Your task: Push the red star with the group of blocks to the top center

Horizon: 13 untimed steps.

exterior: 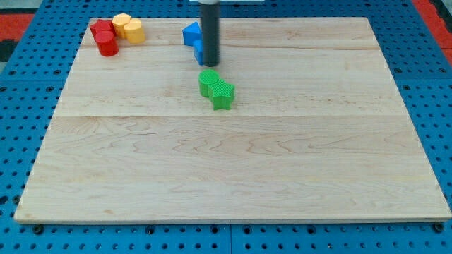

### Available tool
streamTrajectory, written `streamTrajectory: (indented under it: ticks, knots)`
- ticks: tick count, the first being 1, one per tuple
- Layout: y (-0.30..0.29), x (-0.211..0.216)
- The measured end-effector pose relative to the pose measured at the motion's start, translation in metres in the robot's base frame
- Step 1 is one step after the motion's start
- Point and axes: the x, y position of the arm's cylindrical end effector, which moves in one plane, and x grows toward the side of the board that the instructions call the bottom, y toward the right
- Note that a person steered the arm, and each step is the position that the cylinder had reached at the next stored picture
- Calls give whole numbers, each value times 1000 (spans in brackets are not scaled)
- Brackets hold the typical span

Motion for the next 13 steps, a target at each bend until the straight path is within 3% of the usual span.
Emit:
streamTrajectory:
  ticks: [1,2,3,4,5,6,7,8,11,12,13]
  knots:
    - [-18,-27]
    - [-49,-12]
    - [-116,-24]
    - [-157,32]
    - [-252,56]
    - [-253,19]
    - [-224,-65]
    - [-206,-110]
    - [-160,-101]
    - [-227,-103]
    - [-218,-114]
